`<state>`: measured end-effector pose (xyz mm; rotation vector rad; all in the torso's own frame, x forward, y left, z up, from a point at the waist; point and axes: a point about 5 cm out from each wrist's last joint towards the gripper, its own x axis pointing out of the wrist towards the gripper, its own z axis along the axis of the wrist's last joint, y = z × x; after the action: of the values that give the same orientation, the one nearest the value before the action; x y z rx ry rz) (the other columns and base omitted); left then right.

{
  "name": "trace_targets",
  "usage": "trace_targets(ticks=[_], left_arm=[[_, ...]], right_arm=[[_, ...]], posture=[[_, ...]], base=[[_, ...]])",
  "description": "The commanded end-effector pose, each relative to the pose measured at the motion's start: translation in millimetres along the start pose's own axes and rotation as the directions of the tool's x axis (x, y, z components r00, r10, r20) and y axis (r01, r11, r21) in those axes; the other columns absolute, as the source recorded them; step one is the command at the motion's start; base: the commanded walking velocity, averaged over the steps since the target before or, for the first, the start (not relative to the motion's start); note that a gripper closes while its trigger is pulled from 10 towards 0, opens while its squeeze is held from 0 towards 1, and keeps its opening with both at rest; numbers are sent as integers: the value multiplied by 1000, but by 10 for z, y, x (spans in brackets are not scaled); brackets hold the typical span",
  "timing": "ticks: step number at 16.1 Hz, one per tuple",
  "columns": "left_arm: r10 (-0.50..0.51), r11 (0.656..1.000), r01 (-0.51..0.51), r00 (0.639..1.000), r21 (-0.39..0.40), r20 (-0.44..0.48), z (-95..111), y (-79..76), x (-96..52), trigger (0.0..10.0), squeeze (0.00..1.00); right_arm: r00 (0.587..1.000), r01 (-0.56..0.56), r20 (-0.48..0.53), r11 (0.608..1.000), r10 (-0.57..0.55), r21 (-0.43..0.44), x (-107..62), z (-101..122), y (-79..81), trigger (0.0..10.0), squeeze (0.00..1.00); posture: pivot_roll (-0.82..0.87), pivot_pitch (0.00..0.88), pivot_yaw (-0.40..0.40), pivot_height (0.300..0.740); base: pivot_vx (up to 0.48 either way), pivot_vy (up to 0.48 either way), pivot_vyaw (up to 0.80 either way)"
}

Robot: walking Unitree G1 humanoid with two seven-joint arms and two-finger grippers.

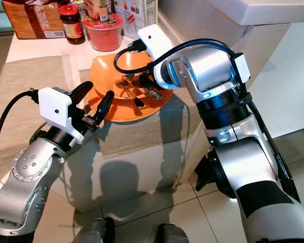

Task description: Setting the table

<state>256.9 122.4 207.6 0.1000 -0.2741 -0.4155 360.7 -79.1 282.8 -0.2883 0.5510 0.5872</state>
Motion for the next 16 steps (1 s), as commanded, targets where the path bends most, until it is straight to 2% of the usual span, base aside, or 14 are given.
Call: trace_targets(ticks=[1, 2, 3, 4, 5, 16], left_arm=[[-1, 1000, 1, 1000, 6, 1, 27, -30, -28, 10000, 0], [-2, 1000, 2, 1000, 6, 1, 30, -38, -32, 10000, 0], [-1, 1000, 1, 1000, 5, 2, 35, -45, -38, 10000, 0], [3, 1000, -3, 1000, 7, 2, 41, -49, -47, 10000, 0], [7, 1000, -7, 1000, 8, 3, 49, -50, -59, 10000, 0], [27, 1000, -27, 1000, -1, 5, 68, -73, -55, 10000, 0]], right_arm=[[1000, -11, 3, 998, 11, 57, 1, 9, -28, 10000, 0], [999, -51, -5, 993, 52, 109, 58, -32, -13, 10000, 0], [998, -53, -9, 989, 55, 138, 99, -65, -31, 6784, 0], [999, -41, -9, 986, 43, 159, 123, -83, -60, 2510, 0], [999, -33, -8, 985, 35, 169, 128, -88, -75, 0, 0], [1000, -5, 4, 988, 4, 152, 159, -51, -122, 0, 0]], posture=[[-81, 156, -35, 740], [-79, 157, -35, 740], [-76, 161, -38, 740], [-73, 161, -41, 740], [-70, 163, -43, 740], [-74, 166, -48, 740]], base=[[0, 0, 0], [0, 0, 0], [0, 0, 0], [0, 0, 0], [0, 0, 0], [0, 0, 0]])
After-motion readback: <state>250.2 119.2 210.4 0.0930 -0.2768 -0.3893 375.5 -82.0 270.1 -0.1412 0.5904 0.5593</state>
